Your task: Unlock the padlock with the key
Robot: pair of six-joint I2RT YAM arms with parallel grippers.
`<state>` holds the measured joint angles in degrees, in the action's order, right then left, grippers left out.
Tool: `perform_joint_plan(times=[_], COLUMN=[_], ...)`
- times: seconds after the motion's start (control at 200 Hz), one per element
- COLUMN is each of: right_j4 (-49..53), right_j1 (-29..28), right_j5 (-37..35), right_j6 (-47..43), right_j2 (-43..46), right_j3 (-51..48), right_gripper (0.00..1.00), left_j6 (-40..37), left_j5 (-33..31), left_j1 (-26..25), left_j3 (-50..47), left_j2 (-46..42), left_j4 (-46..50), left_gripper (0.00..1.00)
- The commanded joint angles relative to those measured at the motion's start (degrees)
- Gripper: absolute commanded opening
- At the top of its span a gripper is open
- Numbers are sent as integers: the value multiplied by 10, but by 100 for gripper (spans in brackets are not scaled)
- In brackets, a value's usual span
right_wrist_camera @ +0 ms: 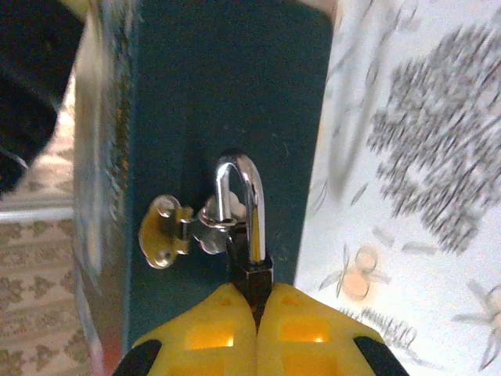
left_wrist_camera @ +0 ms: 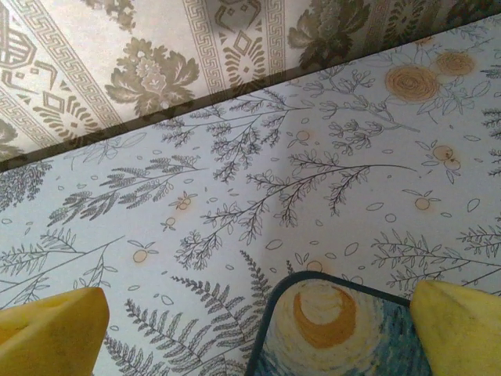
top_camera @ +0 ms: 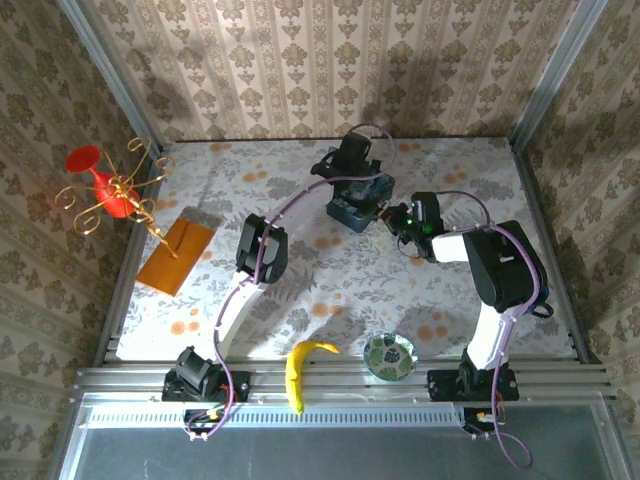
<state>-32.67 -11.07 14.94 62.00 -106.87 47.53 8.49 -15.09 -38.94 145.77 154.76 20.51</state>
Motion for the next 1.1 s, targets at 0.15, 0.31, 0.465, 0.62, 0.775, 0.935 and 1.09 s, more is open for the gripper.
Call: perform_joint_plan(times=[0.15,0.31,0.465,0.62,0.775,0.935,1.09], right_j4=[-83,-264,-413,-409,-423,-381,-408], right_j1=[34,67,89,110,113,67,-9], right_j5=[-7,119,192,94,64,108,87], right_j6=[27,96,194,190,225,230,244], right_j2=[-37,-109,-146,-91,-77,-63,-45], right_j3=[59,97,85,-29,-65,-44,-87], right_gripper=[0,0,0,0,0,0,0], left_j6=[-48,-52,-61,-64,-64,-57,-54], left_j5=[9,18,14,14,13,17,9], left_j1=[-1,-2,-2,2,4,1,-1], left_j3=[-41,-41,-58,-113,-122,-151,-202], left_j2=[-15,-16,-26,-54,-60,-78,-128], left_j4=[42,51,51,29,38,34,14], left_gripper=[95,83,86,88,88,89,96])
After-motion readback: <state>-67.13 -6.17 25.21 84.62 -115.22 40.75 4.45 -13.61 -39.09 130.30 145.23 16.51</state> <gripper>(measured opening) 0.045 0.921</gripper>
